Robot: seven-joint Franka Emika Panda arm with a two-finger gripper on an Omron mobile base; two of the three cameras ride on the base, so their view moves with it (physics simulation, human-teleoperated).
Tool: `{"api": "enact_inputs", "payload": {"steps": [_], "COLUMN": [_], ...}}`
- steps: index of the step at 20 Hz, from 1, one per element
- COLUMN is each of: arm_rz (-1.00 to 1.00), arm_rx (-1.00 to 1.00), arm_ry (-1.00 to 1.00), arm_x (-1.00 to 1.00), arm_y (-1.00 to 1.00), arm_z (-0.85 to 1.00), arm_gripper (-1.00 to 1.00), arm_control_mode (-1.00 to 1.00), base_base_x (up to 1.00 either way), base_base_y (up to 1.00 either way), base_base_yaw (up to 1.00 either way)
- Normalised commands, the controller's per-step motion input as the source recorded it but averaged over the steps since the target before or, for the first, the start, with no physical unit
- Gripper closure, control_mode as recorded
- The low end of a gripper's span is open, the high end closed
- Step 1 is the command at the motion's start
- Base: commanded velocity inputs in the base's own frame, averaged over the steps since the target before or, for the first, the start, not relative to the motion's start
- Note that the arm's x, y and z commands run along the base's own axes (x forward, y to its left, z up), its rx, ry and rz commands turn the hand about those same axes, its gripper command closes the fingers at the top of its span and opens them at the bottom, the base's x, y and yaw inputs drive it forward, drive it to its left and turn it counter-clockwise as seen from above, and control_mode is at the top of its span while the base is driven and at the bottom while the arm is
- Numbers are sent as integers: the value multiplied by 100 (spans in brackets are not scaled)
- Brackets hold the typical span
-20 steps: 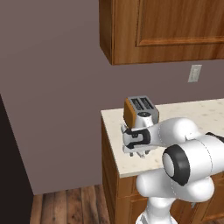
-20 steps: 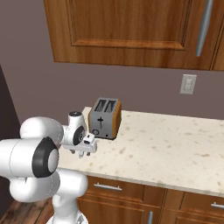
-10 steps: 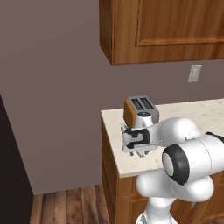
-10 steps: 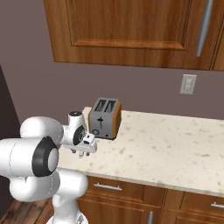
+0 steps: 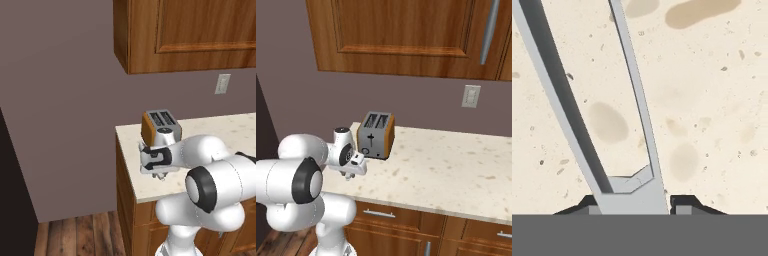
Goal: Pick up the tongs from the counter and place them near the plate next to the oven.
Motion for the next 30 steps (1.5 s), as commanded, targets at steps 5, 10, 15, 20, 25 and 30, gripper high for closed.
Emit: {"api": "enact_inputs", "payload": {"steps": [5, 10, 15, 20, 25, 30], "arm_rz": [5, 16, 18, 14, 6, 1], "arm_rx": [-3, 0, 0, 0, 3, 5], "arm_ry": [2, -1, 0, 0, 0, -2], "arm_x": [-2, -31, -36, -46, -48, -35], "arm_y": [7, 14, 5, 0, -10, -20], "arm_z": [31, 100, 100, 100, 100, 94], "arm_gripper": [100, 100, 100, 100, 100, 100], "arm_control_mode": [-100, -100, -100, -100, -100, -100], "base_base_x": [0, 0, 0, 0, 0, 0], "base_base_y": [0, 0, 0, 0, 0, 0], "base_base_yaw": [0, 0, 0, 0, 0, 0]}}
